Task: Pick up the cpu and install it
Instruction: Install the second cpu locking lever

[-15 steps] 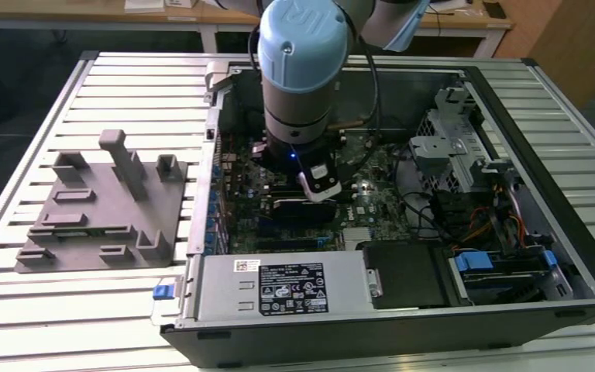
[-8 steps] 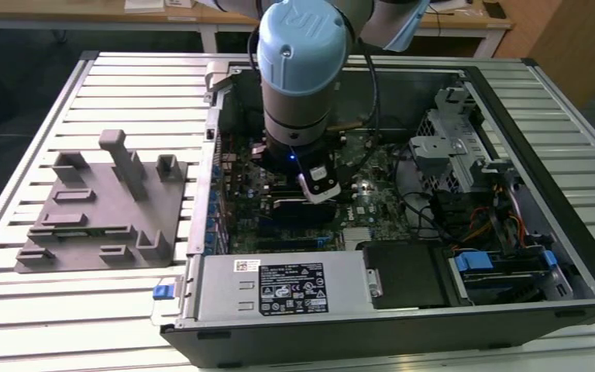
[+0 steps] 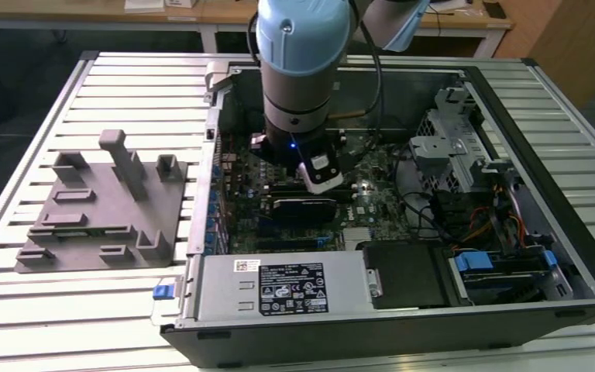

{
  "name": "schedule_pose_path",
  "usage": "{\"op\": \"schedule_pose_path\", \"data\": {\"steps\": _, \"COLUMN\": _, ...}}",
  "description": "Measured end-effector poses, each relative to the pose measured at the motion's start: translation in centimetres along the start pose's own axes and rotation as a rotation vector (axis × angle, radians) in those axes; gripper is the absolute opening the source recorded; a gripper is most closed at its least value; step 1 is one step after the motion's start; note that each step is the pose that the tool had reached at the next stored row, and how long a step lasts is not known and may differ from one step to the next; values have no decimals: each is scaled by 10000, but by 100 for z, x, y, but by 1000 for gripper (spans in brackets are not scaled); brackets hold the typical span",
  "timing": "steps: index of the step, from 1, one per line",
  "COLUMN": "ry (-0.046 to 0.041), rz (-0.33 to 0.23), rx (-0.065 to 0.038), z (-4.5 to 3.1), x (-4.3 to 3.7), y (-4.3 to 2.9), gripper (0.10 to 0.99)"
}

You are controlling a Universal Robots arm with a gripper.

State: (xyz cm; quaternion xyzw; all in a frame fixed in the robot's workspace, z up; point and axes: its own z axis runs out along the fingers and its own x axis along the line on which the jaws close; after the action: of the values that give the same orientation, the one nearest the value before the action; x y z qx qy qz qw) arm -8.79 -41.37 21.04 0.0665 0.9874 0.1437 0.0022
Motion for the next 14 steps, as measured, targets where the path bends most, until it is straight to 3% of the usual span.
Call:
{"op": "schedule_pose_path", "data": {"steps": 5, "ry": -14, "rz": -1, "rx": 61, "z": -80, "x": 2, "y": 31, "gripper": 106}}
{"op": "schedule_pose_path", "data": {"steps": 10, "ry": -53, "rz": 25, "rx": 296, "z": -67, "x": -8, "y": 82, "gripper": 106}}
{"op": "schedule_pose_path", "data": {"steps": 14, "ry": -69, "rz": 38, "rx": 381, "z": -42, "x": -25, "y": 167, "gripper": 106}}
